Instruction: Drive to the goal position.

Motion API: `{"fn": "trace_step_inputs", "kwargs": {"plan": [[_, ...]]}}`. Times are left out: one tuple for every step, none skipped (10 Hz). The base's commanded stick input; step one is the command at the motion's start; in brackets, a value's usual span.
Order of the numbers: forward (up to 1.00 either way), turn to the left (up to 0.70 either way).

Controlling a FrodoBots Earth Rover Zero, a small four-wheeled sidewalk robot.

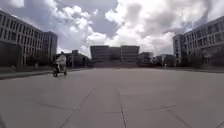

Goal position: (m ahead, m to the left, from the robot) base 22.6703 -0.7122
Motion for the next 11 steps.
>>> {"fn": "trace_step_inputs", "kwargs": {"plan": [[1.00,0.00],[1.00,0.00],[1.00,0.00],[1.00,0.00],[1.00,0.00],[1.00,0.00],[1.00,0.00],[1.00,0.00],[1.00,0.00],[1.00,0.00],[1.00,0.00]]}}
